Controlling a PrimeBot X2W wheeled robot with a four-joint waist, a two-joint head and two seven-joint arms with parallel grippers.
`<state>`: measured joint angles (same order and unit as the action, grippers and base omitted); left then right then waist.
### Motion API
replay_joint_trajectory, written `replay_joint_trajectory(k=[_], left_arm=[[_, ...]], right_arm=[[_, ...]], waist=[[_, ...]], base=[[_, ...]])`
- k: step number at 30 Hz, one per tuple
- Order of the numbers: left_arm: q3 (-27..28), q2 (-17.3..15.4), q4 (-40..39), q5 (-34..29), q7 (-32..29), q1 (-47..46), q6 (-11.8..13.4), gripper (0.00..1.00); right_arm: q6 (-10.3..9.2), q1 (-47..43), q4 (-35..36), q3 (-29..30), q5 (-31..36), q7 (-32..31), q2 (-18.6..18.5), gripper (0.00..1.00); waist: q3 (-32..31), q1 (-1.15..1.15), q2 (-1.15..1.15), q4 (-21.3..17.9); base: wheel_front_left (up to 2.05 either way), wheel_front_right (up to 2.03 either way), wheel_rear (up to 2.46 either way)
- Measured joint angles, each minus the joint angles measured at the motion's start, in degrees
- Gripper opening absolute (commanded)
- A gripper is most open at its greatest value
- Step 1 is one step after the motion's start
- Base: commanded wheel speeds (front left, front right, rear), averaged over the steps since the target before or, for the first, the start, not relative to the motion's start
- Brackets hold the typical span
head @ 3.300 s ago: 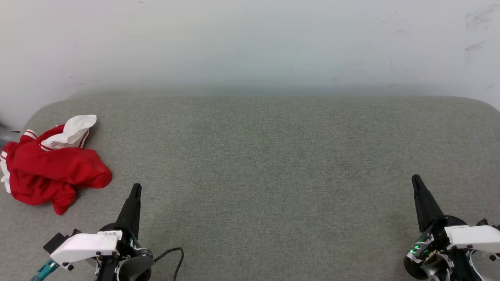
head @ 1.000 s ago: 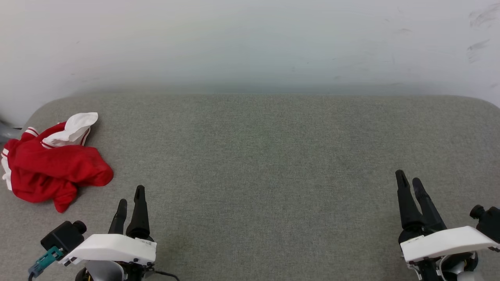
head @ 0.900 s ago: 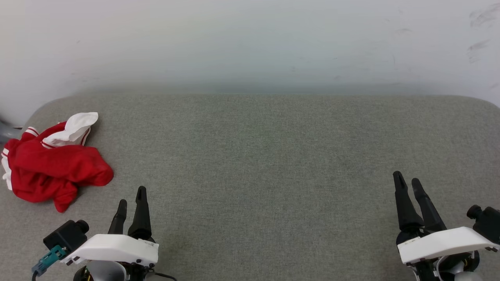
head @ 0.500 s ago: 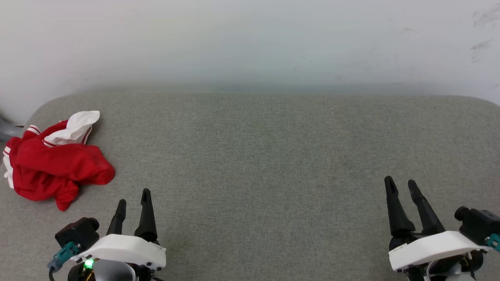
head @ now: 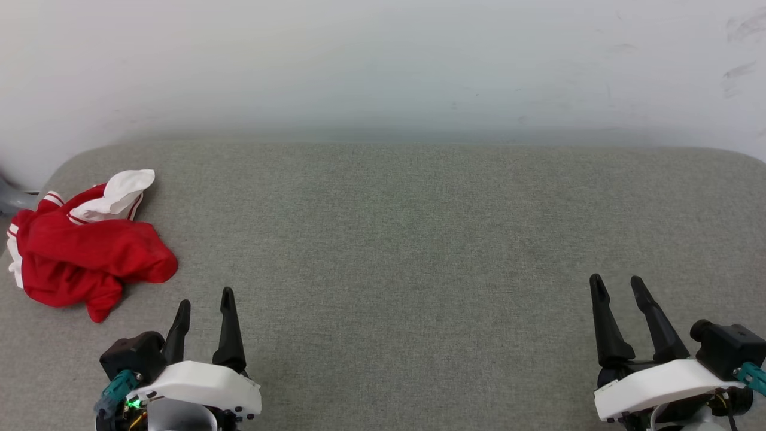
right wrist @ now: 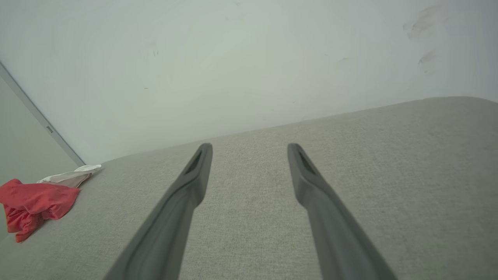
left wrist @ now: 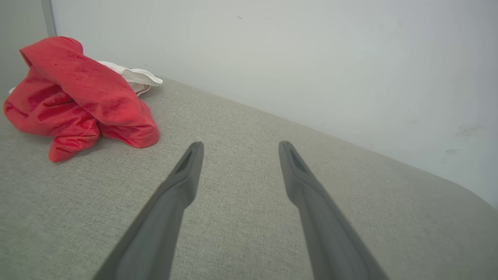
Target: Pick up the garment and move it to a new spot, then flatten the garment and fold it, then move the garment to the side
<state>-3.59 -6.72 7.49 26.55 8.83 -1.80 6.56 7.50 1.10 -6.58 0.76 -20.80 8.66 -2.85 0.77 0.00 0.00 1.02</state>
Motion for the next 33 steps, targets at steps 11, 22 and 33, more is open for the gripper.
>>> replay_joint_trajectory(k=[11,22,33], left_arm=[[-0.82,-0.04,-1.0,-5.59,1.46,0.4,0.24,1.0],[-0.68,0.21,-1.91,-10.82,2.94,1.38,0.0,1.0],[0.19,1.05,-2.43,-15.8,4.1,2.37,-0.85,1.0]], right_arm=[[0.0,-0.26,-0.14,0.76,4.79,1.64,-0.01,1.0],[0.0,-0.85,0.22,1.21,8.25,2.97,-0.01,1.0],[0.0,-1.44,0.67,1.32,11.6,4.31,-0.02,1.0]], waist=[[0.05,0.0,0.0,0.08],[-0.21,0.0,0.0,0.07],[-0.5,0.0,0.0,0.31]], base=[[0.0,0.0,0.0],[0.0,0.0,0.0],[0.0,0.0,0.0]])
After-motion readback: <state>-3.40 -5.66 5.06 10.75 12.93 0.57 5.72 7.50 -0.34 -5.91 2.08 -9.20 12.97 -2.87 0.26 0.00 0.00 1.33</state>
